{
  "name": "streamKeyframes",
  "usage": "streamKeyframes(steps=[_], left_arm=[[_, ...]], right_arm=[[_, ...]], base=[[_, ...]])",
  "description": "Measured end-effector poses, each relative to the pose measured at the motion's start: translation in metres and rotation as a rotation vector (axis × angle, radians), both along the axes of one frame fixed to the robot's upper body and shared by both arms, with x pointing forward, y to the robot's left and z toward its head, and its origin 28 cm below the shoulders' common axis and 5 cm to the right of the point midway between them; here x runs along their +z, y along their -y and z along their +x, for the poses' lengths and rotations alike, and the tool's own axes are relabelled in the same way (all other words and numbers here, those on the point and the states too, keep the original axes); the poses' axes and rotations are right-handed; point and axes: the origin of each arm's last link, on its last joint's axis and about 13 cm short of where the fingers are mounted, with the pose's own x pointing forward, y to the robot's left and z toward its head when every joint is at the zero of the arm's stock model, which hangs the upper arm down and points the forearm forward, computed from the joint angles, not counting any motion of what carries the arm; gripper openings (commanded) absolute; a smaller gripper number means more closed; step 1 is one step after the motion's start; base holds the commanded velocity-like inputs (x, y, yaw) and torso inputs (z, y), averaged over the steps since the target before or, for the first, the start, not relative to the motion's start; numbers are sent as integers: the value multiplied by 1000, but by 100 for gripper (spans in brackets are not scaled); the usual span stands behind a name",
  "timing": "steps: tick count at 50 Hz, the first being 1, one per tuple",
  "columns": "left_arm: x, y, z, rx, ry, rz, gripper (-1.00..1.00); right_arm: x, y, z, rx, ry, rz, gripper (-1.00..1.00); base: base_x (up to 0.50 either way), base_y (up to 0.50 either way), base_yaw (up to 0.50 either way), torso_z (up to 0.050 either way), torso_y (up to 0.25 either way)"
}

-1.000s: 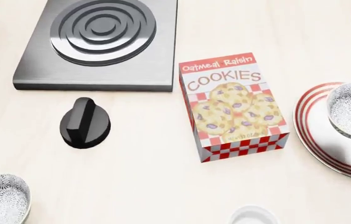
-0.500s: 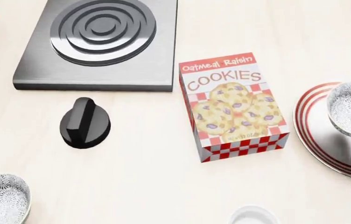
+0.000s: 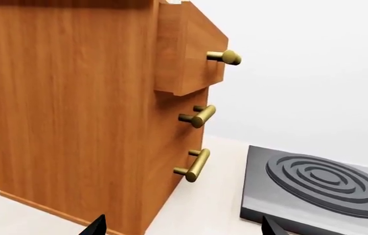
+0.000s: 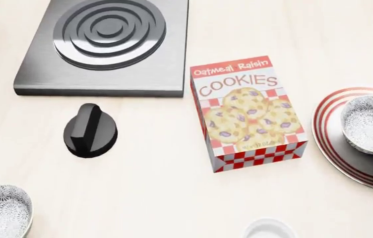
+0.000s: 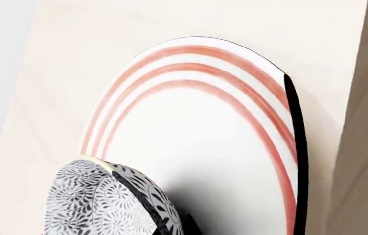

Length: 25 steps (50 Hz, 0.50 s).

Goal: Pick the akita bowl from table center and place it on the plate.

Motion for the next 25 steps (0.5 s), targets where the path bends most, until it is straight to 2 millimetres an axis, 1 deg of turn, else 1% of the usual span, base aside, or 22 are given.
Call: streamKeyframes(steps=[12,25], left_arm=[[1,0,-2,2,4,0,100],[3,-1,-1,4,9,1,100]], right_arm=[[5,4,5,-86,45,-74,100],[22,9,7,-247,180,-217,100]], base=[[0,0,0,0,0],[0,0,0,0,0]])
